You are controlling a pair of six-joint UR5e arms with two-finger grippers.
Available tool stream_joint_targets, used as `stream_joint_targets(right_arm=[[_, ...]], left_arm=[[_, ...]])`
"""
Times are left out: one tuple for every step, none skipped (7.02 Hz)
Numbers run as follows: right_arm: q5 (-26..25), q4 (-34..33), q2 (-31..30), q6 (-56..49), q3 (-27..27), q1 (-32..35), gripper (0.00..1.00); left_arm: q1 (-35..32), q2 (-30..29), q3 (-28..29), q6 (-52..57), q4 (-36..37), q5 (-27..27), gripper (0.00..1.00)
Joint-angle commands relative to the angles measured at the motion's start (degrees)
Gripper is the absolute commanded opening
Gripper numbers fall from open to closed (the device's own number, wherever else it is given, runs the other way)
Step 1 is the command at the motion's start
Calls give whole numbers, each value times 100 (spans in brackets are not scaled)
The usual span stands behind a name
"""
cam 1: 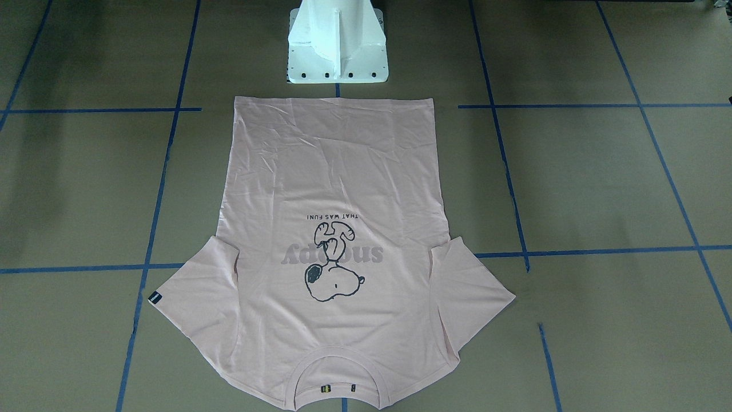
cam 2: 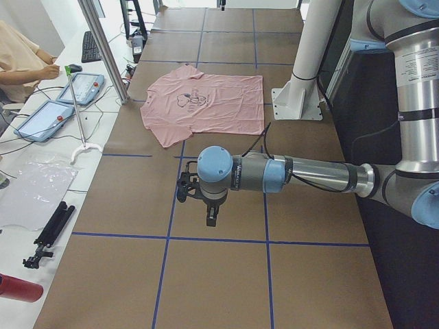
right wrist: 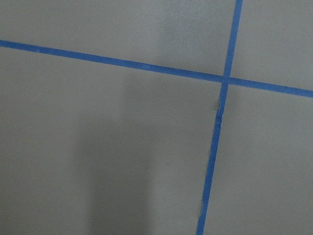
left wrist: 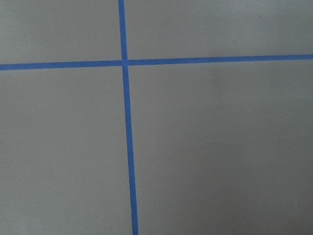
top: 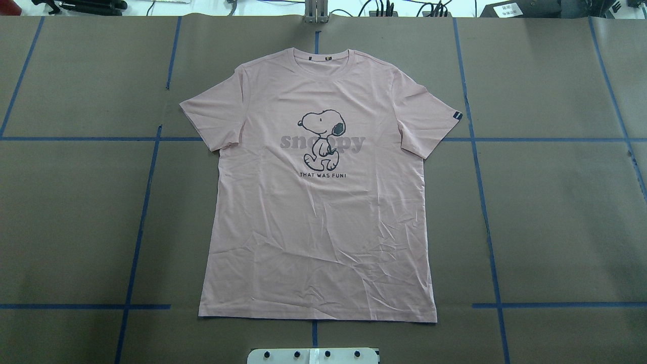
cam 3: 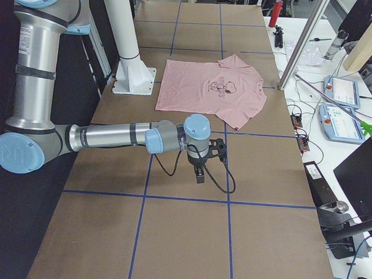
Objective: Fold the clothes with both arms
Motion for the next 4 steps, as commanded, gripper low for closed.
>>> stream_joint_targets(right_arm=[[76, 53, 3, -9, -14, 0, 100], [68, 54, 3, -27, -13, -9, 100], [68, 62, -5, -36, -5, -26, 100], [68, 62, 3, -27, 13, -79, 100]], left_arm=[[19, 18, -55, 33, -15, -1, 100], [28, 18, -99, 34, -24, -1, 100], [28, 27, -195, 34, 20, 8, 100], [46, 36, -196, 25, 20, 8, 100]])
